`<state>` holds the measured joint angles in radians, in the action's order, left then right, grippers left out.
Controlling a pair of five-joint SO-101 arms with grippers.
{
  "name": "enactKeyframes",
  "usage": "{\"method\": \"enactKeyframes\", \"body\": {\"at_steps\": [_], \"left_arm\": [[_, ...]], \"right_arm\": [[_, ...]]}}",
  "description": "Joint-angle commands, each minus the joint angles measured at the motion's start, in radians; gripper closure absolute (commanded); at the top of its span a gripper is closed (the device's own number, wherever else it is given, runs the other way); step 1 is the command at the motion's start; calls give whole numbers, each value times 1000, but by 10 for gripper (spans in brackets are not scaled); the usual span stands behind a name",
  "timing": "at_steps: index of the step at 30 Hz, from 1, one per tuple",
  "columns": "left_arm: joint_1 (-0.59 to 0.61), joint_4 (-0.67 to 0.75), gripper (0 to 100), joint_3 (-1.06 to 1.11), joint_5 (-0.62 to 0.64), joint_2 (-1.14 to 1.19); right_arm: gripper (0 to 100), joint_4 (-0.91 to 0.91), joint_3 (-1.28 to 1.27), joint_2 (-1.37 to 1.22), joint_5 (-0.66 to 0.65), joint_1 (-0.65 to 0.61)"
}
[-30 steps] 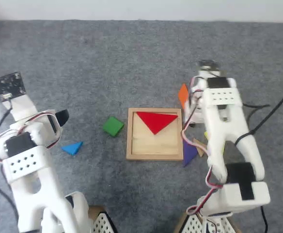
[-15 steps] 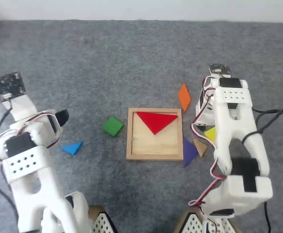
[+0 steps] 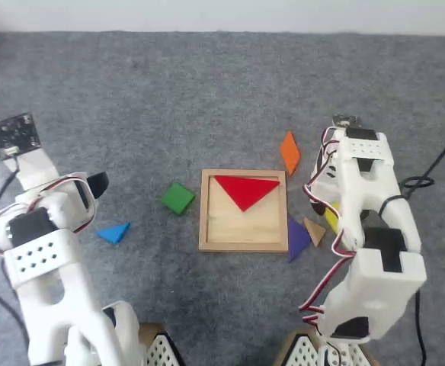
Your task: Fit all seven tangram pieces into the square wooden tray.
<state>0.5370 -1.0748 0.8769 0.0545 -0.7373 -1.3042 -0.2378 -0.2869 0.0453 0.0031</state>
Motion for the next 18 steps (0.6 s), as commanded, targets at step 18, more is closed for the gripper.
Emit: {"method": "enactKeyframes", "body": {"at_steps": [18], "left_arm": [[-6,17,682,-4,-12,-8]], "right_arm": [[709,33,86,-27,63,-12]]}}
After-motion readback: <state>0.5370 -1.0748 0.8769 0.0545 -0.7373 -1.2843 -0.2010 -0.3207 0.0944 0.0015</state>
